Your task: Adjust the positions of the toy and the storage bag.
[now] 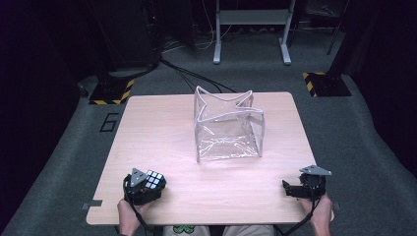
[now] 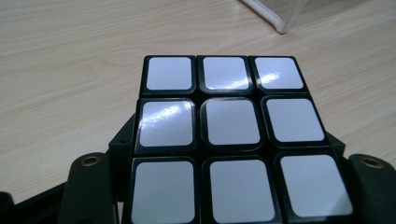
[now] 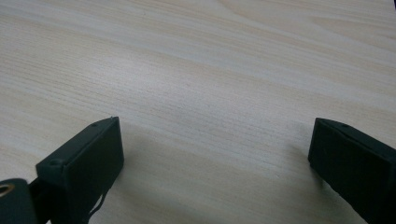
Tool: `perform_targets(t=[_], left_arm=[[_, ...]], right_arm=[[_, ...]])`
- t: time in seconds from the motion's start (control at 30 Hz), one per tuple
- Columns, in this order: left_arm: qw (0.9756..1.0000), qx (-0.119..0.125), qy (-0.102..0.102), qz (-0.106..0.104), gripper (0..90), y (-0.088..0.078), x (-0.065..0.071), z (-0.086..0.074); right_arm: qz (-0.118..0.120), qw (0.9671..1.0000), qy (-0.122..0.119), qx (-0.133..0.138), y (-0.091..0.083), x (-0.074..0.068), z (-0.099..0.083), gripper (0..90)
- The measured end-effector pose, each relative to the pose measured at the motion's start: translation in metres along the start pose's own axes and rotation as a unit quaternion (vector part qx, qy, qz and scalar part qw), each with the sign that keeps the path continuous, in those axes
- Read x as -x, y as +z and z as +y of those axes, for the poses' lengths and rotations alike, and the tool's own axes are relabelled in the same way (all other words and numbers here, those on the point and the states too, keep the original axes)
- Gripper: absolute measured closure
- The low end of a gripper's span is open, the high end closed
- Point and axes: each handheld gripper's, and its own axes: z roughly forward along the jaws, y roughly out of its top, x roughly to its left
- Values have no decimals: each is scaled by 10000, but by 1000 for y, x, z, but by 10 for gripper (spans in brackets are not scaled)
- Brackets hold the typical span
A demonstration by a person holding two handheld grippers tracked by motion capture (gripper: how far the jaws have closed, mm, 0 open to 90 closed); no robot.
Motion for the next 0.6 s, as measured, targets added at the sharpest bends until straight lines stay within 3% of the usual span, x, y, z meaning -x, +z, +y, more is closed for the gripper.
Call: perform_targets(t=[0.6], left_arm=[[9995, -32, 203, -229, 332, 8, 16, 6]], right_arm=[[10, 10000, 4, -3, 0, 0, 0, 27]])
